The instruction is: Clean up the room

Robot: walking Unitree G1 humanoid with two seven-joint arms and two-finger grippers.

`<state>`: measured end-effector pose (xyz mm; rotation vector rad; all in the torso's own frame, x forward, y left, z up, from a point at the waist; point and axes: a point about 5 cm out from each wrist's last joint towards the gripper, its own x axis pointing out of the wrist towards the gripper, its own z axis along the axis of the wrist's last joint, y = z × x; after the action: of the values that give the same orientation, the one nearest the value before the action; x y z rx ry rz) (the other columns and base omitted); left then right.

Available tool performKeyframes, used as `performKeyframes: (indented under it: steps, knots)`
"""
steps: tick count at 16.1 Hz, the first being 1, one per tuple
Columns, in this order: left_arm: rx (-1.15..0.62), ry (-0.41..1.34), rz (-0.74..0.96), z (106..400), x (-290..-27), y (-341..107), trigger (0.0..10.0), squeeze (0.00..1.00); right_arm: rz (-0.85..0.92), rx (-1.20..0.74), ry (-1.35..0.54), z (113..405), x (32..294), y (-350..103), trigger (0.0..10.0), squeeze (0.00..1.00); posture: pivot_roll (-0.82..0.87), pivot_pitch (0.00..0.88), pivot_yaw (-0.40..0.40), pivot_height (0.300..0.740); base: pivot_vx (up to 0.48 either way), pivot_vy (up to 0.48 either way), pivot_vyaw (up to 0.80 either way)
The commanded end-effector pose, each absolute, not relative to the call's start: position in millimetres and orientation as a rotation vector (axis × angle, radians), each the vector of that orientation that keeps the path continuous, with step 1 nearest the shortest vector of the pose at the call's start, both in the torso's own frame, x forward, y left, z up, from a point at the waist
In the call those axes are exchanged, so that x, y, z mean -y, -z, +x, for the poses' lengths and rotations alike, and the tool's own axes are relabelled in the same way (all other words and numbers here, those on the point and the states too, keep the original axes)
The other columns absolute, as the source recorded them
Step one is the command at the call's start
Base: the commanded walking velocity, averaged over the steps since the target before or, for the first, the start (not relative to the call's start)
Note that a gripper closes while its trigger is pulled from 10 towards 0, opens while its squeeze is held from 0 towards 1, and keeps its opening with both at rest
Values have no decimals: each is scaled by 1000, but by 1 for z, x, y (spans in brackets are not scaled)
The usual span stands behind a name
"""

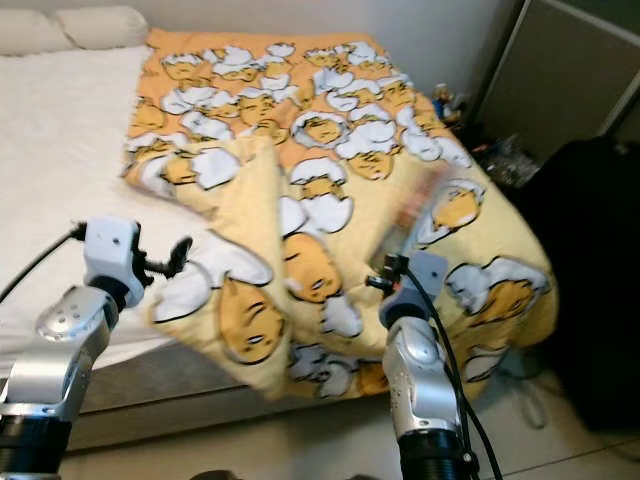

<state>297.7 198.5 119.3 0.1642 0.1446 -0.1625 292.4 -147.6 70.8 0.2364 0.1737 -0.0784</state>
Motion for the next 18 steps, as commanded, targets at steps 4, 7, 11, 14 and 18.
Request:
performKeyframes:
  steps: [4, 7, 11, 14, 18]
  knots:
    - [-138, 193, 169, 301, -186, -118, 10000, 439, 208, -123, 97, 297, 159, -82, 10000, 0, 61, 0, -25, 740, 0, 476, 0]
    - [-137, 193, 172, 301, -187, -118, 10000, 439, 211, -125, 95, 297, 158, -81, 10000, 0, 59, 0, -22, 740, 0, 480, 0]
    - [-134, 193, 175, 301, -187, -118, 10000, 435, 209, -121, 92, 298, 157, -82, 10000, 0, 60, 0, -23, 740, 0, 480, 0]
    - [-134, 194, 180, 301, -187, -118, 10000, 439, 205, -121, 90, 298, 157, -82, 10000, 0, 59, 0, -23, 740, 0, 480, 0]
    - [-133, 196, 182, 302, -186, -118, 10000, 439, 204, -122, 90, 298, 157, -82, 10000, 0, 60, 0, -24, 740, 0, 480, 0]
